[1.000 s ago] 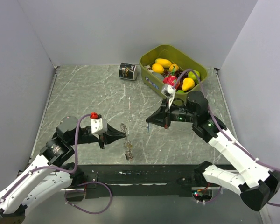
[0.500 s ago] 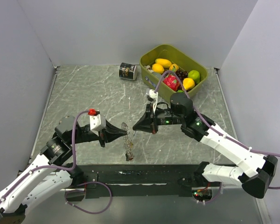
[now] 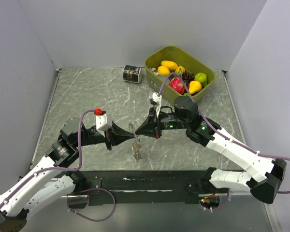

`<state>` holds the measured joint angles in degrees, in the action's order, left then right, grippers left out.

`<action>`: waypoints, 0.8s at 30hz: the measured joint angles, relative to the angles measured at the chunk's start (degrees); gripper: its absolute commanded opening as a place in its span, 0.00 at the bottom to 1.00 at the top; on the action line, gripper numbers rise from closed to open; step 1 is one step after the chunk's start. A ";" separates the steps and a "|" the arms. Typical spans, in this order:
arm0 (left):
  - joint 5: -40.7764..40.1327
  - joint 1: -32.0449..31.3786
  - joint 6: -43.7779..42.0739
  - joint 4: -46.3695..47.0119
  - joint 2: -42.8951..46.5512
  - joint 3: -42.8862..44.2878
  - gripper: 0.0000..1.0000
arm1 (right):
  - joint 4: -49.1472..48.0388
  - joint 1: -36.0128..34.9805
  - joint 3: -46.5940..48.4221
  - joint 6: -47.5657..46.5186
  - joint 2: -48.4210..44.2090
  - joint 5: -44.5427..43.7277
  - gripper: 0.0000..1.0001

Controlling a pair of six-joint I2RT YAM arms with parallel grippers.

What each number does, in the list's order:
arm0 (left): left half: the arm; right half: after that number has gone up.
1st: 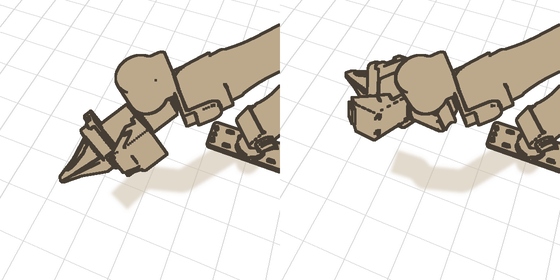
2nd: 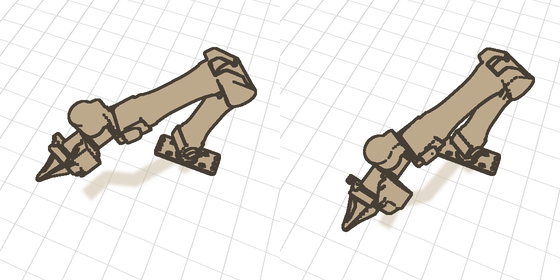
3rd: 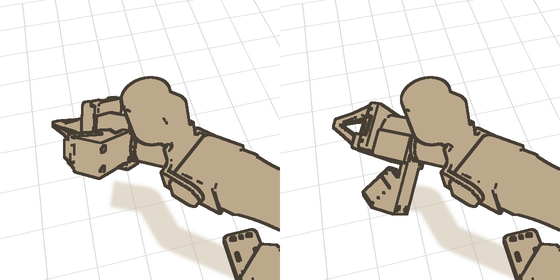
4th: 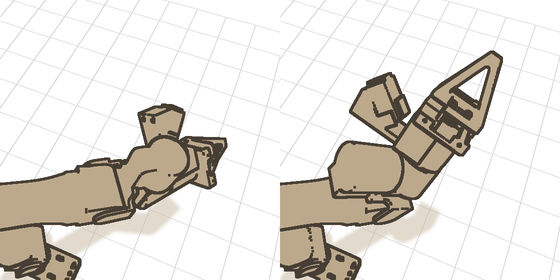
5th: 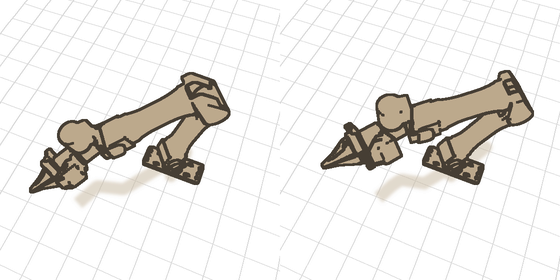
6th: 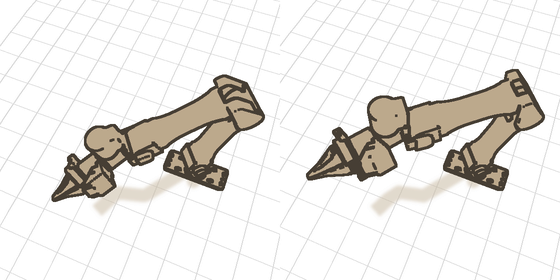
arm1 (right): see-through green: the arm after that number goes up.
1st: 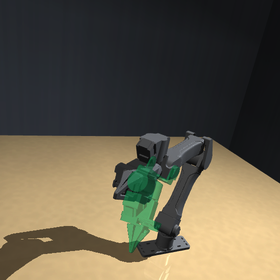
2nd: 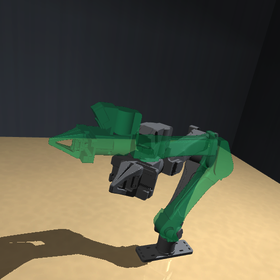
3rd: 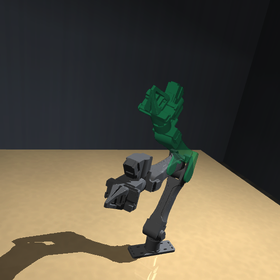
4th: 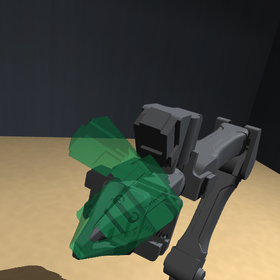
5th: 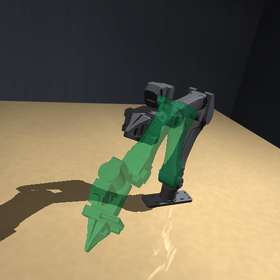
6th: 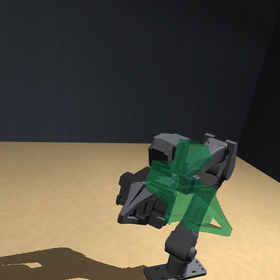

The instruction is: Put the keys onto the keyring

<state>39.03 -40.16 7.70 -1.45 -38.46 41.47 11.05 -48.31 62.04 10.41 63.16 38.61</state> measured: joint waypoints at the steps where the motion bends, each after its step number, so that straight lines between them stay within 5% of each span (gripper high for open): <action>1: -0.04 0.00 0.09 0.00 0.00 0.00 0.01 | 0.02 -0.04 0.00 0.00 0.00 -0.11 0.00; 24: -2.49 0.00 -1.31 -0.52 1.07 0.00 0.01 | 0.09 -0.22 0.00 -0.02 -1.57 -1.68 0.00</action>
<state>36.53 -40.16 6.39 -1.98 -37.39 41.47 11.14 -48.53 62.04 10.39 61.58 36.93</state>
